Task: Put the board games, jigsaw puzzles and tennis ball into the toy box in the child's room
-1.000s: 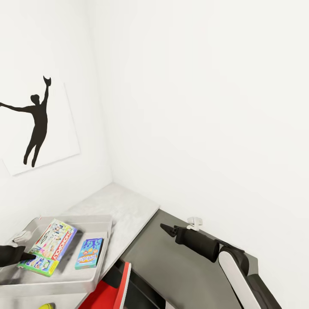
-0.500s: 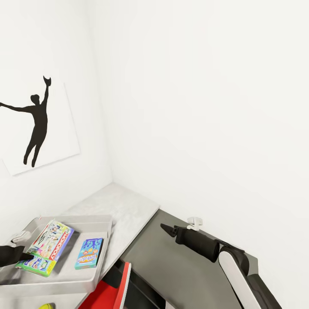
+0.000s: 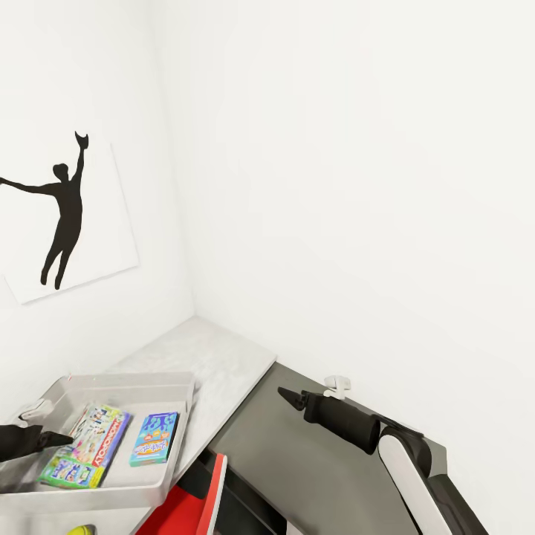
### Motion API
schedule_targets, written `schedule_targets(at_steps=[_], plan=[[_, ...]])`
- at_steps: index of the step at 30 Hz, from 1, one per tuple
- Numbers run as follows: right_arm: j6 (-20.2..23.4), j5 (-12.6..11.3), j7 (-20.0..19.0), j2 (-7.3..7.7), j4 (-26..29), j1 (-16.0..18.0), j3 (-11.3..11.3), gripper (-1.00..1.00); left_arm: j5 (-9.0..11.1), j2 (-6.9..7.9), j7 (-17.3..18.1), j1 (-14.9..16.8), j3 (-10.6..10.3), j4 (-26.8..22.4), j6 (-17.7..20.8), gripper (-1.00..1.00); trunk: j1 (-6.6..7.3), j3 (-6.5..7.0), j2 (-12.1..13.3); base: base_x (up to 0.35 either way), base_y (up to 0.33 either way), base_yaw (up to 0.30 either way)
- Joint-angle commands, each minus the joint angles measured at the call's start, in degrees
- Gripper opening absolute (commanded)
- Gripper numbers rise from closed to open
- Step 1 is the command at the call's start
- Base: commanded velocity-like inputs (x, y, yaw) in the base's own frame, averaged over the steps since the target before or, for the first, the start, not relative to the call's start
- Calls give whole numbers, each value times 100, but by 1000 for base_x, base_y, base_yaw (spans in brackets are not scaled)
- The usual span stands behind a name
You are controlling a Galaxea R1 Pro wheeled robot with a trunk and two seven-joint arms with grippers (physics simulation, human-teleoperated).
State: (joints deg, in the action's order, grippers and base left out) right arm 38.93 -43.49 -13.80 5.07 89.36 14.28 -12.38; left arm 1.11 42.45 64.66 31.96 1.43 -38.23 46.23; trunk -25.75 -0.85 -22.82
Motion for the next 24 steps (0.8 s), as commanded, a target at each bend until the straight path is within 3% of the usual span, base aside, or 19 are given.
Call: schedule_targets(at_steps=[1,18,21,24], plan=[[19,-1,-9,3,2,4,-1,100,11,0,12,4,9,-1,52,100,-3,-9,-10,0,0,0],[19,-4,-11,3,2,4,-1,100,63,8,97,4,52,-1,31,100,-3,-9,-10,0,0,0],[19,-9,-14,3,2,4,-1,100,84,9,215,4,148,-1,15,100,-3,-9,-10,0,0,0],[19,-19,-16,3,2,4,-1,100,102,9,616,4,368,-1,-19,100,-3,-9,-10,0,0,0]])
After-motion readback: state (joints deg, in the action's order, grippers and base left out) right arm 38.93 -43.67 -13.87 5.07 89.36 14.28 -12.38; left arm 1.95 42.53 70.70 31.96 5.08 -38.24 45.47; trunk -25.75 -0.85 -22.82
